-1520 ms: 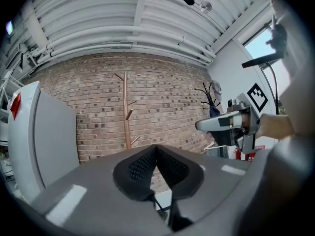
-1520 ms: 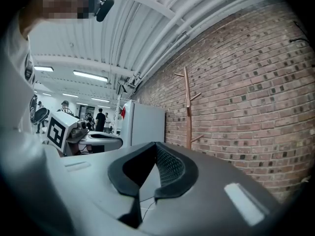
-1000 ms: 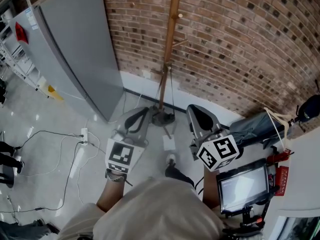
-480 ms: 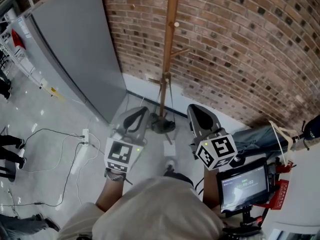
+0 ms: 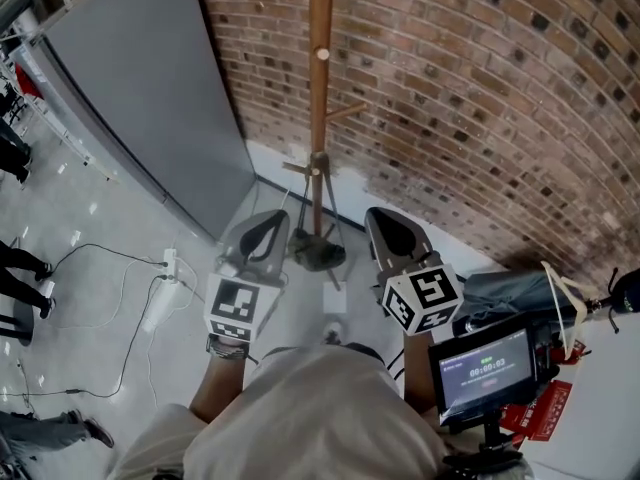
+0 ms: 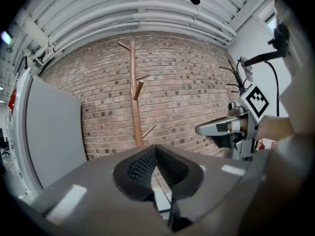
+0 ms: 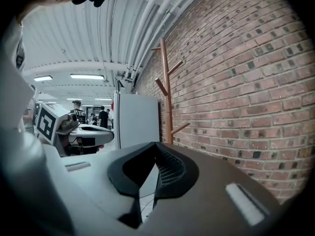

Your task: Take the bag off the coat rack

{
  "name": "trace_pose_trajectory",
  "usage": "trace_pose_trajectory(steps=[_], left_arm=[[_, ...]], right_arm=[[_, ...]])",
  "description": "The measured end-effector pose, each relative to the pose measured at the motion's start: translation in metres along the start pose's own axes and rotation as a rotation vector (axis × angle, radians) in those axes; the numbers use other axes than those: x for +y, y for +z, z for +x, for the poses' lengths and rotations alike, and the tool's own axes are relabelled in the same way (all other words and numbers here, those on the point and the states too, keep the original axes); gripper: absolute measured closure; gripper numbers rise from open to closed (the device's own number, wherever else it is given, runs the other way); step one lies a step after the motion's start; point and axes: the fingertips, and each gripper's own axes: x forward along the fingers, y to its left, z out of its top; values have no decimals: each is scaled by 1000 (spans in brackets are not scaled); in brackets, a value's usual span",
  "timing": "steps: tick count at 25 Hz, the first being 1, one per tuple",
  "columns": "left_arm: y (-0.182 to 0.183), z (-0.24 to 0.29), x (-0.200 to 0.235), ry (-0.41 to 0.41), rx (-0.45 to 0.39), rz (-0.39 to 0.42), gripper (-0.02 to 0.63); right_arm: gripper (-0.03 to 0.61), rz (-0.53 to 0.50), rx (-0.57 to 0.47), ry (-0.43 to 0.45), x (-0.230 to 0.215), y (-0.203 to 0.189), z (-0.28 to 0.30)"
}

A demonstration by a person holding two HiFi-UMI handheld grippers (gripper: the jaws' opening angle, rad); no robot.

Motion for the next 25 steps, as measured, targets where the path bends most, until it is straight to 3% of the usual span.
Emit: trace_pose_trajectory(steps=[8, 17, 25], left_arm=[[-9, 28, -1, 65, 53, 11, 614], [-49, 52, 13, 117, 145, -14, 614], [-87, 81, 25, 56, 210, -35, 614]], right_arm=[[575, 40, 35, 73, -25, -15, 20], [571, 54, 86, 142, -34, -34, 55], [543, 51, 143, 113, -40, -57, 90]])
